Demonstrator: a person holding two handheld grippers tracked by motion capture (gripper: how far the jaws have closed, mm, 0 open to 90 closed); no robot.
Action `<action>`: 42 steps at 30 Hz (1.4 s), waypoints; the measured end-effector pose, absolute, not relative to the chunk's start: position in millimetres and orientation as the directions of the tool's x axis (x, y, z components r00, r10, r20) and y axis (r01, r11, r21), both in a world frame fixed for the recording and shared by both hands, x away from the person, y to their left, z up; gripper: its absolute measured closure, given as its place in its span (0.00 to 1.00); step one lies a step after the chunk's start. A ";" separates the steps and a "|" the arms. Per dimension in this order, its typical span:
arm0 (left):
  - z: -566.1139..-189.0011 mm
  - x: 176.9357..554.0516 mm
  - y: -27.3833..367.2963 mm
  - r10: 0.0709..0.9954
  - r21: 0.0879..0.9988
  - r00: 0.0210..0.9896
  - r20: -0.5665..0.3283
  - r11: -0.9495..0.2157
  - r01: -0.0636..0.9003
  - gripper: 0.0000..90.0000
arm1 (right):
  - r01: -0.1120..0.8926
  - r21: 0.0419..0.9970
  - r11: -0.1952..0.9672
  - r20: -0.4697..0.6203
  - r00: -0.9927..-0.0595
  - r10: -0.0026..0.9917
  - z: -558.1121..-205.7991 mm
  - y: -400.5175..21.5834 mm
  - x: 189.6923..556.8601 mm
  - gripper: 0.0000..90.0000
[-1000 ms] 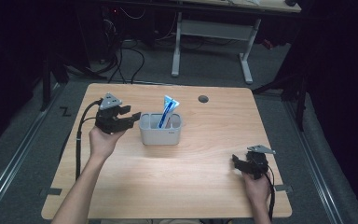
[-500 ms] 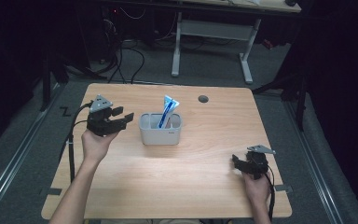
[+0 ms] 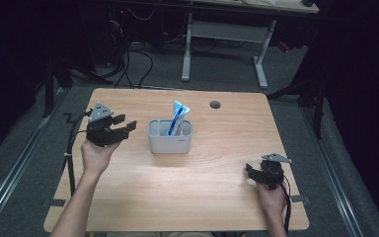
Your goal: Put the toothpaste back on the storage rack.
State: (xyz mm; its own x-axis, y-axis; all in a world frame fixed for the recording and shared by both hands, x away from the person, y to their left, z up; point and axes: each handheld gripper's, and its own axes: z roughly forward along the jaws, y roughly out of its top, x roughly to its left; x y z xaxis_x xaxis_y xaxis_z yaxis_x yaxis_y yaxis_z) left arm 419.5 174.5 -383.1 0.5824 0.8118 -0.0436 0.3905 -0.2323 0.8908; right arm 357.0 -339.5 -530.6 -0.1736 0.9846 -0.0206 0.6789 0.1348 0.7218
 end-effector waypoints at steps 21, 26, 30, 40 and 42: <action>-389.9 402.9 188.3 0.828 0.887 0.561 0.000 -0.258 0.382 0.53 | 0.679 0.722 0.134 -0.021 -0.173 0.985 -530.6 -339.5 357.0 0.32; -392.0 401.3 191.4 0.832 0.887 0.555 -0.004 -0.254 0.387 0.53 | 0.679 0.722 0.134 -0.021 -0.173 0.985 -530.6 -339.5 357.0 0.32; -394.1 399.7 193.5 0.834 0.886 0.552 -0.006 -0.252 0.390 0.53 | 0.679 0.722 0.133 -0.020 -0.172 0.985 -530.6 -339.4 357.0 0.32; -400.9 394.8 201.2 0.844 0.886 0.536 -0.020 -0.234 0.401 0.52 | 0.679 0.722 0.134 -0.021 -0.173 0.985 -530.6 -339.5 357.0 0.32; -402.2 393.9 202.5 0.845 0.885 0.534 -0.025 -0.230 0.405 0.53 | 0.679 0.722 0.134 -0.021 -0.173 0.985 -530.6 -339.4 357.0 0.32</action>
